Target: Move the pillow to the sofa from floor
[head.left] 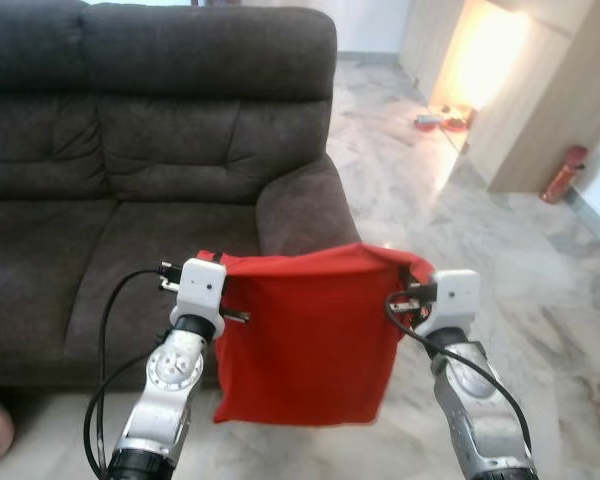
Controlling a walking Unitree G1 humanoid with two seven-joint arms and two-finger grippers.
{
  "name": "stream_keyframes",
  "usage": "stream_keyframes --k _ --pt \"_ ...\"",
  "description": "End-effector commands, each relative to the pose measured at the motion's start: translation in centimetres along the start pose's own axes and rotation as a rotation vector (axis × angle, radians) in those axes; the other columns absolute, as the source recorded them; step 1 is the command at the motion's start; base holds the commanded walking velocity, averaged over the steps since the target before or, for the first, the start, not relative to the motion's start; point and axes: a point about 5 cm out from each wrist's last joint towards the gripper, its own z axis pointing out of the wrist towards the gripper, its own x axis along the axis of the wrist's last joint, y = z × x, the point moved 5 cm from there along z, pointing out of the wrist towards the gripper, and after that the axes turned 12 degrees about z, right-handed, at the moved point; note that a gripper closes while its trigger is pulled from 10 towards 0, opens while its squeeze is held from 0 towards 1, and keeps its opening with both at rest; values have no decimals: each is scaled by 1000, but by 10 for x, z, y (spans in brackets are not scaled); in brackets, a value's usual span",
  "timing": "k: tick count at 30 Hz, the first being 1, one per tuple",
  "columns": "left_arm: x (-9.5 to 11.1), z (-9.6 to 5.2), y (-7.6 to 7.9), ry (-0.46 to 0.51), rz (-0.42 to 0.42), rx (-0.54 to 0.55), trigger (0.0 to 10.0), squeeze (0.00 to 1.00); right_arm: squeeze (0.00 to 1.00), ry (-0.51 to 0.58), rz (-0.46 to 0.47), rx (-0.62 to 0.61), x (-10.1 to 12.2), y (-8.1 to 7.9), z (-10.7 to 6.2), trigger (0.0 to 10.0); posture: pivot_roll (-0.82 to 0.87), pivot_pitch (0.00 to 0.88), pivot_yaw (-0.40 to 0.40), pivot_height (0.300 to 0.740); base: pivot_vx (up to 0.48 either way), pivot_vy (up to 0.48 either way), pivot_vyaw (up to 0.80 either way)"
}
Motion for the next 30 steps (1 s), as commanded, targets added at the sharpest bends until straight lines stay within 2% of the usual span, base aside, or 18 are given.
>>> stream_keyframes --k 1,8,30 --pt "27 7 -9 100 5 44 10000 0 0 79 -51 -19 20 8 -2 10000 46 19 -64 740 244 0 0" --pt "28 7 -9 101 8 44 10000 0 0 76 -43 15 19 2 -2 10000 47 20 -64 740 0 0 730" --pt "28 6 -9 94 -7 54 10000 0 0 78 -26 -15 19 7 -2 10000 46 18 -62 740 0 0 0"
